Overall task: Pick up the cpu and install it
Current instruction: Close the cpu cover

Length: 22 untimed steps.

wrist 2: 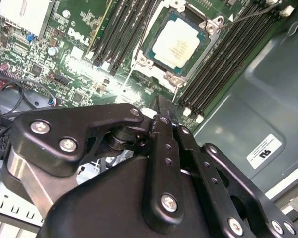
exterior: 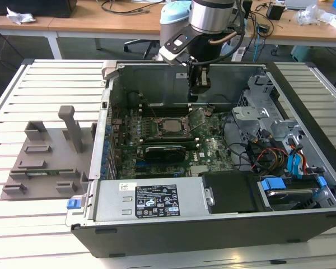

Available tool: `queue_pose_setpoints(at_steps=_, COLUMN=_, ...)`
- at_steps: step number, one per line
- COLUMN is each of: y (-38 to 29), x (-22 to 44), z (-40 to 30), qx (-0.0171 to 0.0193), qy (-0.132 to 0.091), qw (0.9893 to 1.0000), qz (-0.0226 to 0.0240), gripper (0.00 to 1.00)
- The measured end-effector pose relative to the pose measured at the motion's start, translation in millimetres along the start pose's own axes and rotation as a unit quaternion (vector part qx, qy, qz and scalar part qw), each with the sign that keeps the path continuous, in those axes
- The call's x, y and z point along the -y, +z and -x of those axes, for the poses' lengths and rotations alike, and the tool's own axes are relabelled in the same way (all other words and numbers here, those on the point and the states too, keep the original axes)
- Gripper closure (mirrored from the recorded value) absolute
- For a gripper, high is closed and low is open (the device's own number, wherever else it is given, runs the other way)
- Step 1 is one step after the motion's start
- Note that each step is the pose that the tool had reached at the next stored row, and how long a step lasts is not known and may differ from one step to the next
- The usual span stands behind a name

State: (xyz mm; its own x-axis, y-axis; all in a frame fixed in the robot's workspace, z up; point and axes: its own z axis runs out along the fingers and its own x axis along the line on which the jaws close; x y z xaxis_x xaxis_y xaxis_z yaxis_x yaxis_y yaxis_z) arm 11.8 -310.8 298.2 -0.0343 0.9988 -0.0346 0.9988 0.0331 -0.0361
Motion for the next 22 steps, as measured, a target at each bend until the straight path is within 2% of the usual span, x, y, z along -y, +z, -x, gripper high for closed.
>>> queue_pose_setpoints(at_steps=7, y=-0.3, x=-8.6, z=0.3, qx=0.0, qy=0.0, qw=1.0, qz=0.0, gripper=0.89)
queue_pose_setpoints(at_steps=10, y=-0.5, x=-15.8, z=0.6, qx=0.0, qy=0.0, qw=1.0, qz=0.0, gripper=0.89)
queue_pose_setpoints(at_steps=14, y=-0.8, x=-22.2, z=0.8, qx=0.0, qy=0.0, qw=1.0, qz=0.0, gripper=0.89)
queue_pose_setpoints(at_steps=15, y=-1.0, x=-27.8, z=1.0, qx=0.0, qy=0.0, qw=1.0, qz=0.0, gripper=0.89)
queue_pose_setpoints(at_steps=16, y=-1.3, x=-37.4, z=1.3, qx=0.0004, qy=0.0, qw=1.0, qz=0.0, gripper=0.89)
queue_pose_setpoints(at_steps=17, y=-1.4, x=-41.6, z=1.4, qx=0.0004, qy=0.0, qw=1.0, qz=0.0, gripper=0.89)
queue_pose_setpoints(at_steps=18, y=-1.9, x=-54.0, z=1.9, qx=0.0007, qy=0.0, qw=1.0, qz=0.0, gripper=0.89)
queue_pose_setpoints(at_steps=22, y=-2.1, x=-60.1, z=2.1, qx=0.0007, qy=0.0, qw=1.0, qz=0.0, gripper=0.89)
